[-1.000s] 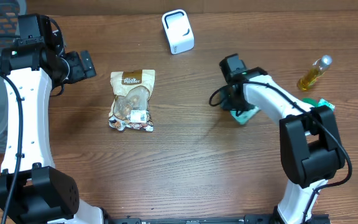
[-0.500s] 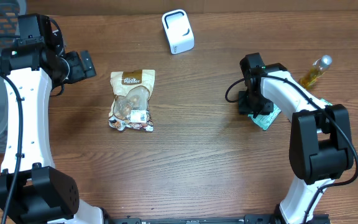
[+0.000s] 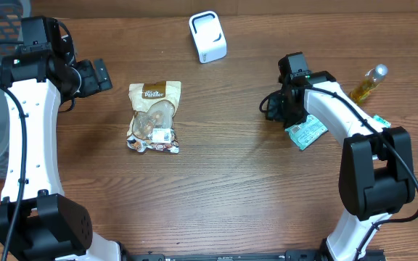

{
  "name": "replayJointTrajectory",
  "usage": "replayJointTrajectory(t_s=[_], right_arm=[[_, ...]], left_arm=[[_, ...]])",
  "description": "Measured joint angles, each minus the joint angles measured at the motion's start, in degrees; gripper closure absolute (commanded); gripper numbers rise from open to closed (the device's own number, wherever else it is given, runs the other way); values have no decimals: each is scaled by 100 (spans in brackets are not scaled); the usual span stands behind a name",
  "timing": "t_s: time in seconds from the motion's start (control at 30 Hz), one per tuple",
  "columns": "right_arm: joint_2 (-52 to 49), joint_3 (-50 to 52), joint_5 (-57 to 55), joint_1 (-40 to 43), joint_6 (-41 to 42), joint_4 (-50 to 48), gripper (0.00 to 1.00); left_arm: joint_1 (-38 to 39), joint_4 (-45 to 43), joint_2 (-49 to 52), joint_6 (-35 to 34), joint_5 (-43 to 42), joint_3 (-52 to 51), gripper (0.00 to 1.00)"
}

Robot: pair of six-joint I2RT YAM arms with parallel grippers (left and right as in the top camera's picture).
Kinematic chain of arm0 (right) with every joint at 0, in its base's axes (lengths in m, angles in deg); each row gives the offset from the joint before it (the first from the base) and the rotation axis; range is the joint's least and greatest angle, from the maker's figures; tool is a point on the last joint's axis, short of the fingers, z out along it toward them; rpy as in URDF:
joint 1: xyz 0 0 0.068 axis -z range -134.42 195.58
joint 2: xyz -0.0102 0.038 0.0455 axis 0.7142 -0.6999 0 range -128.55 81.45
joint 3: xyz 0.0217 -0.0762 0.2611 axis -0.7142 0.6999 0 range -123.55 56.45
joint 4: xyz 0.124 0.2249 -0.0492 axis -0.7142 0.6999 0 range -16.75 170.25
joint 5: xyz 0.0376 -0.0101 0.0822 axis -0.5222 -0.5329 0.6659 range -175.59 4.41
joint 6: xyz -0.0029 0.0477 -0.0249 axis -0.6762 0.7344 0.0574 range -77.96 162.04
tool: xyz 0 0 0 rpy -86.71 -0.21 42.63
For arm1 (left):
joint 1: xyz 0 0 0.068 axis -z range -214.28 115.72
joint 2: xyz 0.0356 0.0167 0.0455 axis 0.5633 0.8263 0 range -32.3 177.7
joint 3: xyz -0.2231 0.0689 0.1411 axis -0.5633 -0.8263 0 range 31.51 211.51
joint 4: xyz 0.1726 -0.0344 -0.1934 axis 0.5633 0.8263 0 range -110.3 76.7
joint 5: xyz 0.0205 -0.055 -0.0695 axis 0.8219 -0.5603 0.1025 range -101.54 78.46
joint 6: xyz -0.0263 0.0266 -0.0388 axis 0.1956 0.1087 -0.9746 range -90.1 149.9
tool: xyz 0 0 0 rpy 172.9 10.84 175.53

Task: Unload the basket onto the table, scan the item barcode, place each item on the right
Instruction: 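Open the right gripper to release the wipe pack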

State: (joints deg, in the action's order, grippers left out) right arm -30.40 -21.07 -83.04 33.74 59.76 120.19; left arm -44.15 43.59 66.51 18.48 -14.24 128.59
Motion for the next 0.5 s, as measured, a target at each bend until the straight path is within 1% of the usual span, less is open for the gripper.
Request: replayJointTrajectory(t_s=[0.23, 0.5], right_arm=[[0, 501, -140, 2, 52, -92, 50], [0, 557, -455, 2, 76, 595, 48]], left_arm=[[0, 0, 0, 0, 0, 0, 1], [0, 0, 0, 0, -2, 0, 1]])
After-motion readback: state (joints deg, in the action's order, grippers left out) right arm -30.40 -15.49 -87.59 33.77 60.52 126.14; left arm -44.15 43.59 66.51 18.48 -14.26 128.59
